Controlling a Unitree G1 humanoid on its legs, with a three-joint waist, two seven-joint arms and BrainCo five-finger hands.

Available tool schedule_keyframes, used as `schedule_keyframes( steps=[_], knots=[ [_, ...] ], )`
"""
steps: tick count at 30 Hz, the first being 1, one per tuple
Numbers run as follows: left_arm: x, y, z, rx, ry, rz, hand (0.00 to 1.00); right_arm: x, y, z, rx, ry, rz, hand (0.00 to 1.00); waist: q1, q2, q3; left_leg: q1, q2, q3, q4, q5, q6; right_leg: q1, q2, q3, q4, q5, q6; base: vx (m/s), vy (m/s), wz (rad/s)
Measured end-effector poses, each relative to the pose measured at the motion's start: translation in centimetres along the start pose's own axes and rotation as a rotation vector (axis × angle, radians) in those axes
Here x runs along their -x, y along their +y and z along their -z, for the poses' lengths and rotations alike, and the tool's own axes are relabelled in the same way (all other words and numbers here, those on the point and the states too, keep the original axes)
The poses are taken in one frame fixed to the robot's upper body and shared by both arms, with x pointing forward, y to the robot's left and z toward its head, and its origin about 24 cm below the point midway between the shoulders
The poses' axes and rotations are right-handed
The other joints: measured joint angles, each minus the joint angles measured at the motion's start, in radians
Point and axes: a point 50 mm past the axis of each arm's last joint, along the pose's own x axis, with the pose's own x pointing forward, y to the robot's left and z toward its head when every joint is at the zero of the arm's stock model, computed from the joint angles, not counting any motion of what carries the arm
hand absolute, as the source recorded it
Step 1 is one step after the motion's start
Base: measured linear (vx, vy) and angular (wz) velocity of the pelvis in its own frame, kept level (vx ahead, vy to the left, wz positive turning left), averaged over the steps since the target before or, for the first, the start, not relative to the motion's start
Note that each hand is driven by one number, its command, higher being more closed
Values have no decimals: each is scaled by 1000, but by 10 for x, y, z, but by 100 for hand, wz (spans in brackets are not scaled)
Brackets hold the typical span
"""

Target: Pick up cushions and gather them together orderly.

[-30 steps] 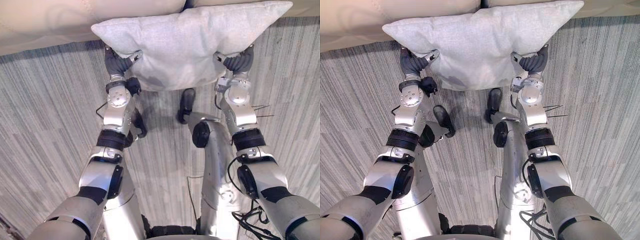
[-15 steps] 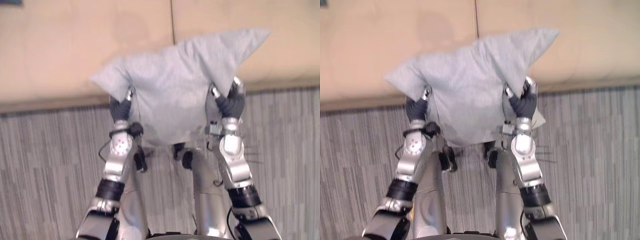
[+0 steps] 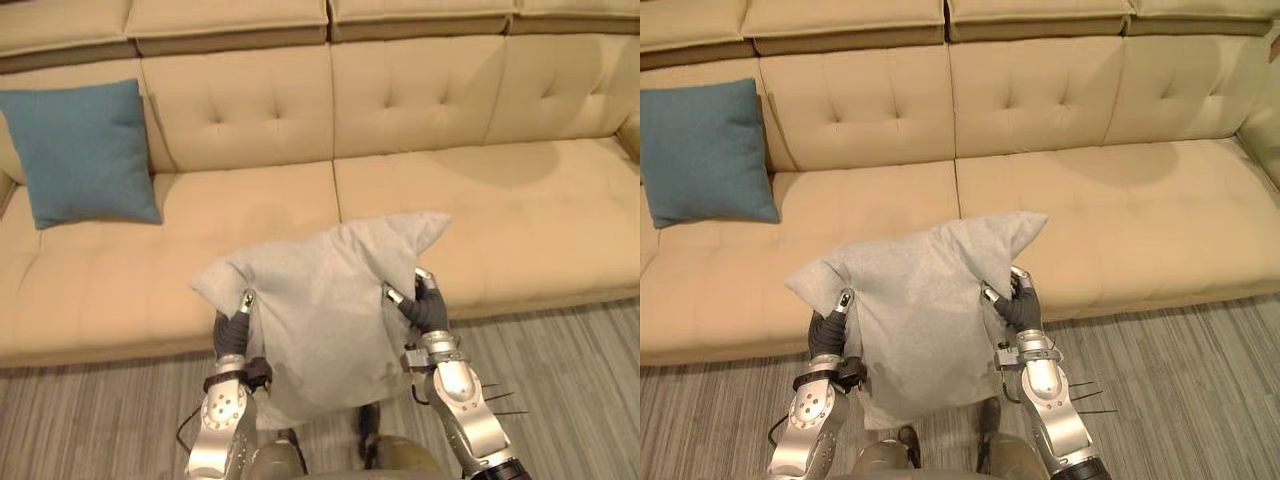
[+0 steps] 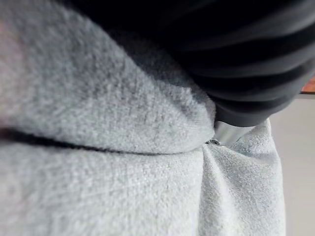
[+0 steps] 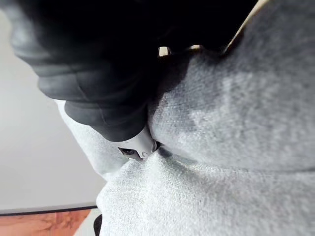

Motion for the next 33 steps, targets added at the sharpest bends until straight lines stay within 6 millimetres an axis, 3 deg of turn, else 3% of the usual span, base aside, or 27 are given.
schedule_keyframes(
  steps=[3, 5, 7, 9, 11, 14, 15, 16, 17, 18, 19, 21, 23, 24, 25, 27, 28, 29, 30, 31, 33],
  knots=[
    [1, 0, -2, 6, -6, 0, 100, 0, -1, 3, 7, 12, -1, 100, 17, 5, 1, 5, 3, 0, 28, -27, 8, -11, 1, 7, 45, -4, 3, -12, 65, -16],
    [2, -1, -1, 5, -4, 12, 100, -3, -4, 9, 30, 38, -4, 100, 19, 14, 7, 13, 19, 0, 83, -75, 24, -81, -6, 28, 251, -63, 36, -88, 93, -13],
    [1, -1, -1, 3, -4, 20, 100, -3, -5, 12, 37, 51, -4, 100, 16, 20, 12, 20, 11, -15, 123, -110, 44, -178, -38, 25, 483, -99, 38, -98, 70, 17],
    [1, 0, -1, -8, 0, 22, 100, -3, -4, 17, 42, 71, -9, 100, -16, 29, 18, 38, -25, -52, 128, -122, 65, -232, -83, 23, 590, -160, 32, -27, 15, 59],
    [0, 3, -2, -24, -4, 27, 100, -3, -3, 19, 46, 78, -23, 100, -22, 28, 18, 45, -38, -80, 122, -127, 68, -241, -87, 24, 467, -171, 38, 105, -60, 62],
    [-1, 7, -4, -56, -8, 39, 100, -2, -3, 19, 55, 83, -42, 100, -46, 2, 5, 41, -67, -162, 107, -141, 39, -243, -86, 72, 165, -53, 65, 234, -168, 82],
    [0, 5, -2, -48, 3, 42, 100, -2, -6, 20, 73, 95, -45, 100, -61, 8, 4, 56, -70, -205, 108, -161, 6, -240, -84, 77, 194, 29, 50, 315, -250, 90],
    [1, 1, 0, -37, 12, 43, 100, -1, -9, 21, 86, 104, -45, 100, -62, 29, 1, 68, -53, -221, 96, -163, 1, -241, -76, 59, 220, 18, 41, 366, -241, 69],
    [2, -2, 1, -30, 15, 44, 100, -1, -11, 22, 98, 114, -46, 100, -60, 59, -13, 76, -28, -237, 90, -143, -32, -237, -53, 33, 234, -20, 29, 477, -223, 39],
    [0, -5, -1, -26, -1, 48, 100, -3, -11, 20, 100, 107, -46, 100, -59, 67, -15, 25, 6, -279, 204, -115, -71, -220, -24, 9, 232, -36, 0, 406, -174, 25],
    [-1, -6, -2, -25, -4, 50, 100, -3, -12, 20, 100, 105, -45, 100, -58, 69, -14, -11, 22, -295, 284, -98, -79, -206, -11, -1, 228, -39, -9, 406, -192, 7],
    [-4, -7, 4, -31, 17, 58, 100, -4, -13, 18, 102, 99, -39, 100, -32, 69, -12, -145, 86, -270, 621, 25, -36, -114, 33, -1, 174, -53, -42, 384, -180, -24],
    [-4, -7, 7, -27, 31, 60, 100, -5, -14, 14, 101, 80, -36, 100, -29, 67, -12, -182, 96, -221, 702, 13, -16, -66, 38, 16, 139, -56, -49, 324, -67, -32],
    [-4, -7, 7, -22, 28, 60, 100, -8, -14, 6, 97, 46, -36, 100, -29, 68, -12, -217, 84, -162, 681, -13, 23, -34, 34, 43, 99, -61, -55, 348, -13, -36],
    [-5, -8, 6, -16, 24, 58, 100, -9, -13, 3, 95, 31, -39, 100, -28, 68, -12, -228, 77, -138, 646, -28, 39, -18, 30, 55, 80, -59, -53, 322, 38, -32],
    [-8, -11, 5, -11, 17, 68, 100, -10, -15, 0, 96, 18, -29, 100, -28, 63, -8, -235, 44, -121, 532, -37, 51, 11, 10, 67, 60, -50, -39, 237, 90, -17],
    [-10, -14, 4, -4, 13, 79, 100, -11, -18, -1, 98, 13, -17, 100, -28, 64, -9, -222, 23, -102, 389, -29, 45, 23, -7, 70, 52, -46, -33, 202, 123, -17],
    [-12, -16, 3, -1, 6, 85, 100, -12, -19, -2, 99, 10, -12, 100, -30, 69, -9, -208, 16, -94, 283, 5, 33, 25, -10, 73, 52, -45, -31, 187, 140, -21],
    [-13, -18, 1, 4, -2, 90, 100, -12, -21, -2, 99, 6, -6, 100, -30, 82, -9, -197, 21, -89, 180, 109, 39, 27, 0, 82, 52, -46, -18, 125, 149, -27],
    [-17, -18, -1, -4, -13, 98, 100, -13, -21, -3, 88, 4, 6, 100, -29, 87, -9, -178, 22, -86, 133, 100, 31, 30, 2, 94, 47, -53, 0, 142, 200, -12],
    [-24, -19, -6, -23, -37, 113, 100, -14, -18, -4, 66, -5, 33, 100, -37, 67, -8, -147, -18, -74, 52, 110, 45, 25, -21, 109, 32, -43, 15, 118, 199, 1]
  ],
)
